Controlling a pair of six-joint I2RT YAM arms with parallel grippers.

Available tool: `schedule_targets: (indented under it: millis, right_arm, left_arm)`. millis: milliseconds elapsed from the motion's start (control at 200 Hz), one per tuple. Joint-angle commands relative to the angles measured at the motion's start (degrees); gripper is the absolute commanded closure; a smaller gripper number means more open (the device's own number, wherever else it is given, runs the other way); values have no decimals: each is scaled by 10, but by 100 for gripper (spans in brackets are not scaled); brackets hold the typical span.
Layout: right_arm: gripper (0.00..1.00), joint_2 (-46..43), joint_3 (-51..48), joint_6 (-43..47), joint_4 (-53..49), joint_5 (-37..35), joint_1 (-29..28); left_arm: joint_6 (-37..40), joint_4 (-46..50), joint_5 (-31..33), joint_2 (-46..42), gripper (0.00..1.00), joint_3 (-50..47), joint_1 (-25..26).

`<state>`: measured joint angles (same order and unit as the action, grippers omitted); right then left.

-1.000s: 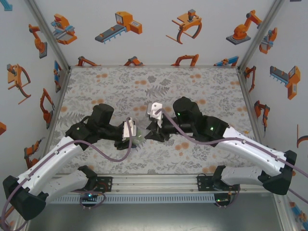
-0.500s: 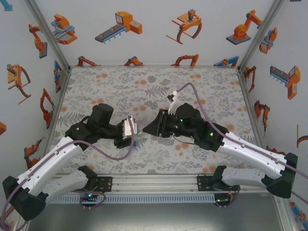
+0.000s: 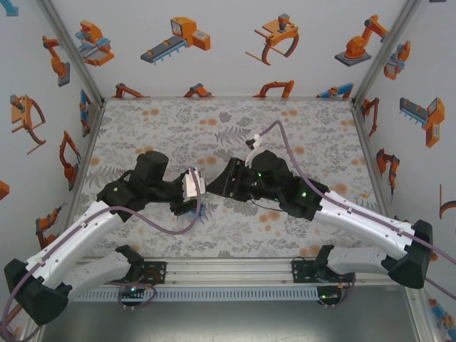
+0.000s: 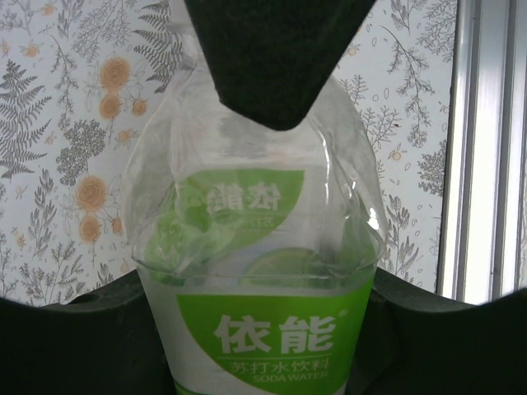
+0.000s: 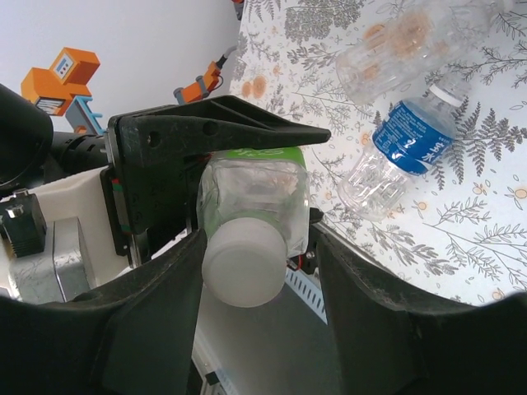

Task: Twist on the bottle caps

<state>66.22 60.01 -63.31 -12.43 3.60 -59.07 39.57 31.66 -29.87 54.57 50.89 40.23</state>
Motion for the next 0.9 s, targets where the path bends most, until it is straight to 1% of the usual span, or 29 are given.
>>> schedule_targets:
  millis: [0,165,250,330,401,441,536,586,681,771,796,896]
  right_arm:
    - [49,3,13,-20,16,6,5]
    - [58,1,1,-27,28,7,10]
    - [61,1,0,-27,31,9,12]
    - [66,1,-1,-27,31,12,13]
    - [72,0,-3,-27,31,13,16]
    - [75,0,-2,-26,31,14,16]
    - [80,1,-1,-23,23,14,19]
    - [82,1,0,-17,16,14,22]
    - [85,4,4,1,-4,12,32]
    - [86,11,15,26,-37,15,47]
    - [87,15,20,35,-48,18,53]
    - [88,28,35,71,-92,37,86]
  left_arm:
    - [-8,-9,5,1,100,17,3]
    - [-4,-9,-2,-2,100,16,2]
    - [-2,-8,-4,-2,100,14,3]
    - [-2,-8,-4,-1,100,15,3]
    - [-2,-8,-5,1,100,15,2]
    - [-3,-9,-3,1,92,15,3]
    - [-5,-8,2,2,61,14,3]
    - [-7,-8,5,1,52,15,3]
    - [-8,-9,8,1,43,15,2]
    - [-9,-9,17,0,38,14,2]
    - [-9,-9,20,0,34,14,2]
    - [-22,-16,46,-2,34,14,2]
